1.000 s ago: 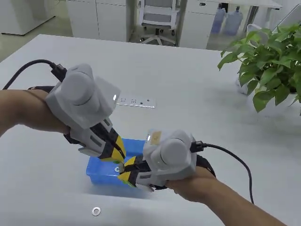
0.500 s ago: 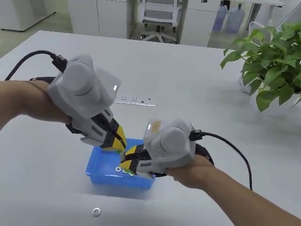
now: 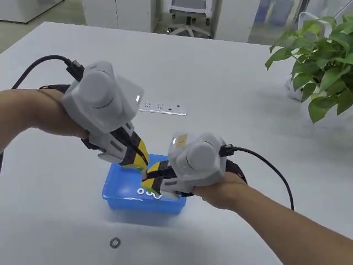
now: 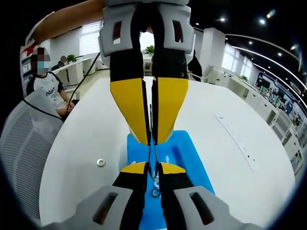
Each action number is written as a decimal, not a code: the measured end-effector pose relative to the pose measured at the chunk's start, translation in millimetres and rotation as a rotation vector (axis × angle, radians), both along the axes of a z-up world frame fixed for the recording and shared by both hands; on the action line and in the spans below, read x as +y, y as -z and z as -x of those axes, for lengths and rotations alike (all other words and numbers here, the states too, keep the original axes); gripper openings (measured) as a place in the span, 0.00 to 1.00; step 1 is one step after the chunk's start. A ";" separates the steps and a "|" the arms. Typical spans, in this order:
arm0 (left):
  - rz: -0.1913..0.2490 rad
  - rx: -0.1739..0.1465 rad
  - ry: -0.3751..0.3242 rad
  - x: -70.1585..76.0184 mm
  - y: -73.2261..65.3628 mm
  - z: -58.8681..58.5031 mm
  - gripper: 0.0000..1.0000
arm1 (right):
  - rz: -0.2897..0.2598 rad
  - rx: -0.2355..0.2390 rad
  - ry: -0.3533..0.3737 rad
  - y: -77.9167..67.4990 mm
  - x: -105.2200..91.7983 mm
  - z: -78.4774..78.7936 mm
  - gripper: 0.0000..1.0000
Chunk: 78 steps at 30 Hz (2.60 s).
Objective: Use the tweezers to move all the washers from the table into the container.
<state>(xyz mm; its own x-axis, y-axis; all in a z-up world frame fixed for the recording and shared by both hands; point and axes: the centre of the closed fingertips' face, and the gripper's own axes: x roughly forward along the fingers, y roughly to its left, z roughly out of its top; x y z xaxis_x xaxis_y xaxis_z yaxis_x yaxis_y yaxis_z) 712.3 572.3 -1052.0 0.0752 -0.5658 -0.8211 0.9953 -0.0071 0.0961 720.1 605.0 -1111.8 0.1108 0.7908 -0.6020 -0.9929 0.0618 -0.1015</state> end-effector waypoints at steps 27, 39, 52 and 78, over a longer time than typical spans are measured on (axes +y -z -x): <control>0.005 0.025 -0.030 9.4 29.4 -8.7 0.06 | 0.035 0.033 -0.022 31.7 6.9 -5.9 0.11; 0.003 0.016 -0.022 7.9 22.5 -4.6 0.06 | 0.032 0.022 -0.023 25.1 5.4 -2.9 0.11; -0.001 -0.003 -0.017 7.7 4.1 3.8 0.06 | 0.015 0.001 -0.023 5.3 5.5 5.3 0.11; -0.023 -0.030 -0.028 9.7 -29.1 37.9 0.06 | -0.021 -0.031 -0.035 -28.9 9.9 37.1 0.11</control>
<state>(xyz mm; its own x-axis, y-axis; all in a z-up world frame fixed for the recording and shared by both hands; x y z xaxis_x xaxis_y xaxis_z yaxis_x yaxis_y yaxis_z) 674.4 582.0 -1022.8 0.1154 -0.5440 -0.8311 0.9919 0.0182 0.1259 683.0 614.9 -1082.9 0.1011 0.8068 -0.5820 -0.9909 0.0297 -0.1310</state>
